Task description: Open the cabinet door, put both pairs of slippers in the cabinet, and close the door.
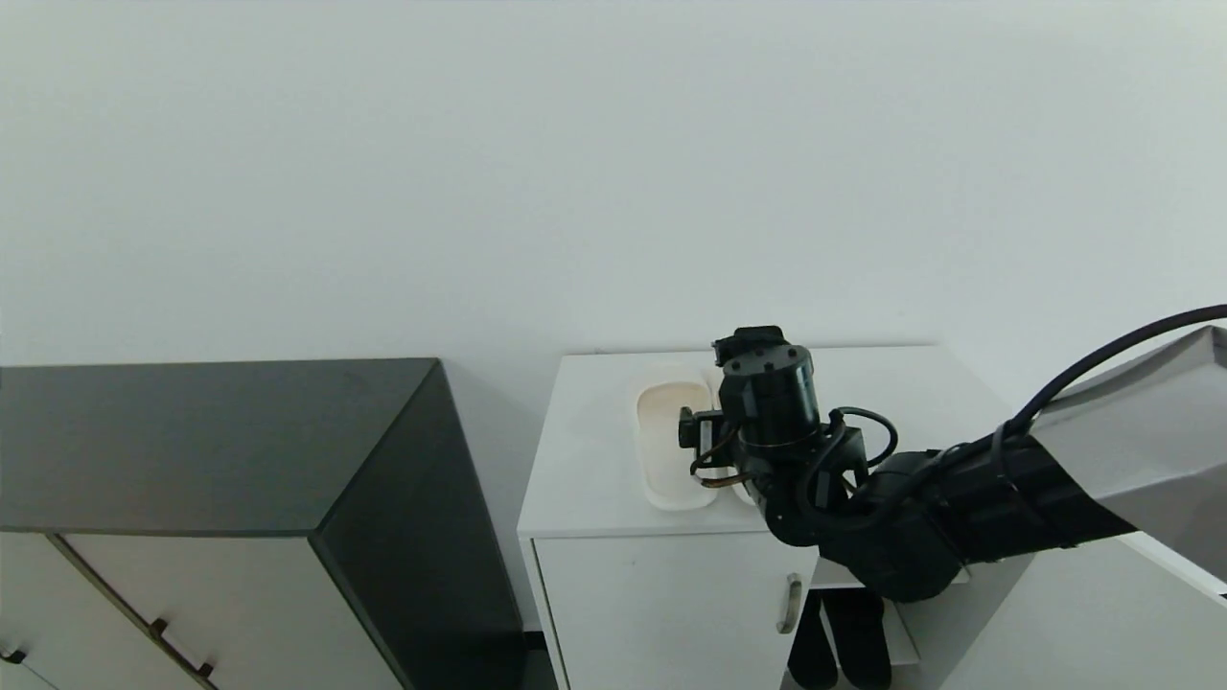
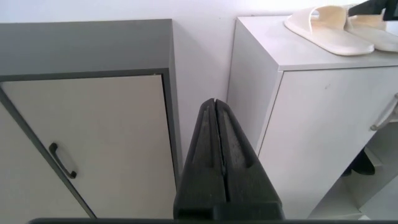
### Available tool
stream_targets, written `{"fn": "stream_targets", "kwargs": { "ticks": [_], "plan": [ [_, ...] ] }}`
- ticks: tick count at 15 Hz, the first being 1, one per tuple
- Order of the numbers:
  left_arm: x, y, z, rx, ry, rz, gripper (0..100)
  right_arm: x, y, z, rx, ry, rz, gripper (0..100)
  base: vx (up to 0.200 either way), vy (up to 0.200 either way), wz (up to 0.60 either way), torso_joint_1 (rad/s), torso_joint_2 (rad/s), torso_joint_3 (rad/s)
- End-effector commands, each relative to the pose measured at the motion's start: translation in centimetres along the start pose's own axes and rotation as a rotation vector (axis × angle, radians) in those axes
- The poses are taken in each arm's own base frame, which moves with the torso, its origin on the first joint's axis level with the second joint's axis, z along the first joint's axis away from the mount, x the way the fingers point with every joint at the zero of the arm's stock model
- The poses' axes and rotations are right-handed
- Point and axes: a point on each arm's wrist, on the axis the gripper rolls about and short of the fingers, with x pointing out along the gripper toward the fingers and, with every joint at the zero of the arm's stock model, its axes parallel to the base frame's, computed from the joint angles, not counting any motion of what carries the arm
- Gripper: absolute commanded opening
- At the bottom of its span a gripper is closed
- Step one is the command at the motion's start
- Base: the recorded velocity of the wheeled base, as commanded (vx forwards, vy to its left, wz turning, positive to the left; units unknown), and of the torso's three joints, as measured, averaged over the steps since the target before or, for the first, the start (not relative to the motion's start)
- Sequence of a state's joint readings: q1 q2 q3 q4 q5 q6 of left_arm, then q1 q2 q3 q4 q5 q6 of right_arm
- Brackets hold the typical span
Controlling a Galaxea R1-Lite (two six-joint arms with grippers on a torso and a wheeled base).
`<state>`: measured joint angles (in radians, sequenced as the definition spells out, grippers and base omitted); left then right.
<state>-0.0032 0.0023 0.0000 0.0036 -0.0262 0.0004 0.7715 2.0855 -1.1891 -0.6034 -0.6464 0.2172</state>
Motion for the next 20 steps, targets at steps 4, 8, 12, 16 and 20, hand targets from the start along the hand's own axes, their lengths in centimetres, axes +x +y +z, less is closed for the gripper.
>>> {"fn": "stream_targets", "kwargs": {
  "ticks": [4, 8, 12, 16, 20],
  "plan": [
    [0.0, 0.0, 0.0, 0.001, 0.0, 0.0, 0, 4.2, 0.0, -1.0, -0.009, -0.008, 0.003, 100, 0.0, 0.0, 0.0, 0.0, 0.0, 0.0],
    [0.0, 0.0, 0.0, 0.0, 0.0, 0.0, 0, 6.9, 0.6, -1.2, -0.013, -0.038, -0.013, 100, 0.0, 0.0, 0.0, 0.0, 0.0, 0.0],
    [0.0, 0.0, 0.0, 0.0, 0.0, 0.002, 0, 7.7, 1.0, -1.4, -0.04, -0.033, -0.014, 100, 0.0, 0.0, 0.0, 0.0, 0.0, 0.0],
    [0.0, 0.0, 0.0, 0.0, 0.0, 0.002, 0, 7.8, 1.1, -1.4, -0.041, -0.032, -0.014, 100, 0.0, 0.0, 0.0, 0.0, 0.0, 0.0],
    [0.0, 0.0, 0.0, 0.0, 0.0, 0.0, 0, 9.2, 0.9, -0.8, -0.023, -0.056, -0.027, 100, 0.0, 0.0, 0.0, 0.0, 0.0, 0.0]
  ]
}}
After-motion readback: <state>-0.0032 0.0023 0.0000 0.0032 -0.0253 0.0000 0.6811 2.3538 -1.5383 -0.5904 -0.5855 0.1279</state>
